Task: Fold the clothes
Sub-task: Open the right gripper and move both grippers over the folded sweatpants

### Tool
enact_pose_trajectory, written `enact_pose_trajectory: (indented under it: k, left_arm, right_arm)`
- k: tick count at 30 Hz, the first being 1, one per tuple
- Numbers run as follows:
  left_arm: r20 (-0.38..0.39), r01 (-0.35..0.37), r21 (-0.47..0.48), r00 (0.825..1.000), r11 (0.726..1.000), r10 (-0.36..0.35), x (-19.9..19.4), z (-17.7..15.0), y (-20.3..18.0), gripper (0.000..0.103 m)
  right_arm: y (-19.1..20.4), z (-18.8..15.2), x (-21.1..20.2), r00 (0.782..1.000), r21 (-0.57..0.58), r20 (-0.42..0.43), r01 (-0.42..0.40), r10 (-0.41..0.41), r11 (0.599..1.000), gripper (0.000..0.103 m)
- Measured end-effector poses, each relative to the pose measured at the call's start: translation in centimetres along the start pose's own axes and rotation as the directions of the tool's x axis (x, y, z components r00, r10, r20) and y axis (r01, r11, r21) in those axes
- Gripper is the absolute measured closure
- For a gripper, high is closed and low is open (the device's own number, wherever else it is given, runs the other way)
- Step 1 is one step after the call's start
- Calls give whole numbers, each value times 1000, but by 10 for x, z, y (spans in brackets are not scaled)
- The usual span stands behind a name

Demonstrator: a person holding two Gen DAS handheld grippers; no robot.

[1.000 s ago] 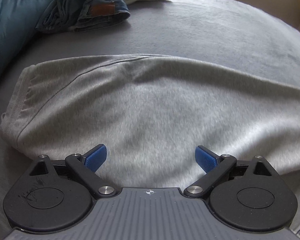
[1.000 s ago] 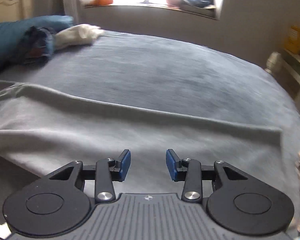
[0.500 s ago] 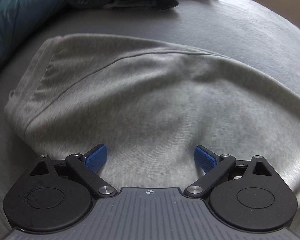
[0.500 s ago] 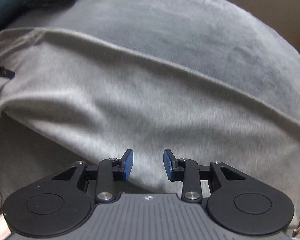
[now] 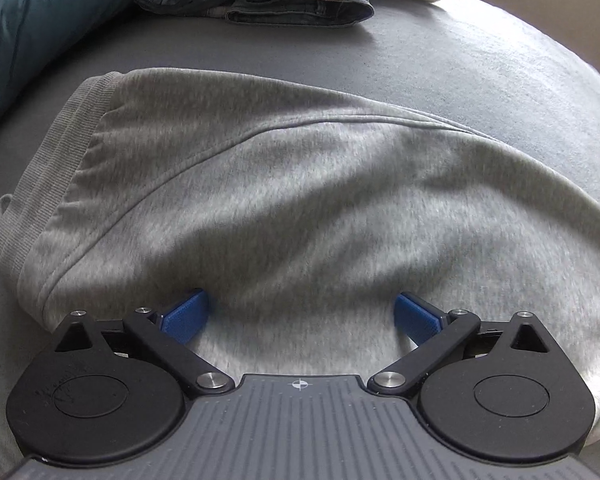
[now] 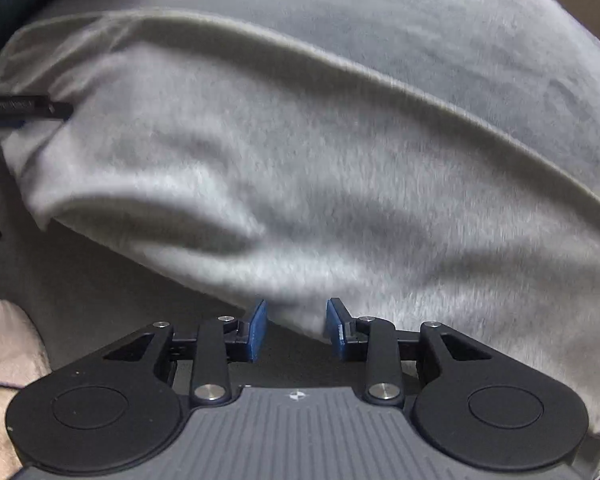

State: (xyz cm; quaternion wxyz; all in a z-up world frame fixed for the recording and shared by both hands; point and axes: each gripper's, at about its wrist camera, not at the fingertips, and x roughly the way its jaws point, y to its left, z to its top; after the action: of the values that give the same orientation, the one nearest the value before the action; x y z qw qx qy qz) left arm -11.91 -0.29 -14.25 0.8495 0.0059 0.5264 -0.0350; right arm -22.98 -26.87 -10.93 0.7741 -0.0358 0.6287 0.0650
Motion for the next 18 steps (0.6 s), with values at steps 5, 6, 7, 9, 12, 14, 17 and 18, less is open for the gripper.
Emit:
enact_pose_trajectory:
  k: [5,6,7,9,12,14,17,18]
  left_arm:
    - [8,17,17,1000,1000,-17,0,1,3,1]
    - [9,21,15,1000,1000,-22,0,2,5,1]
    - [11,25,12,1000,1000,-26,0,3,7,1]
    - [13,32,10,999,999,-33,1,3,8,1]
    - [20,35,18,999,999,-35,-1,0,9,1]
    - [24,37,25,999,999,-37,-1,-1,9,1]
    - [30,42,34,999,999,-43,0,-4,9,1]
    - [31,43,37,999,998,-44,0,-3,9,1]
  right_arm:
    - [35,30,8,993,20,75,-90,88,996,68]
    - [39,23,15,995,28,42,-89,88,996,68]
    - [43,16,23,996,36,8,-88,88,995,67]
    - [50,2,36,994,49,-62,-85,88,995,67]
    - [43,-7,22,991,78,-110,-64,73,995,68]
    - [34,-4,5,997,95,-65,-39,45,995,68]
    - [13,2,-10,1000,123,10,13,-15,992,68]
    - [7,-3,-8,1000,124,2,29,-29,992,67]
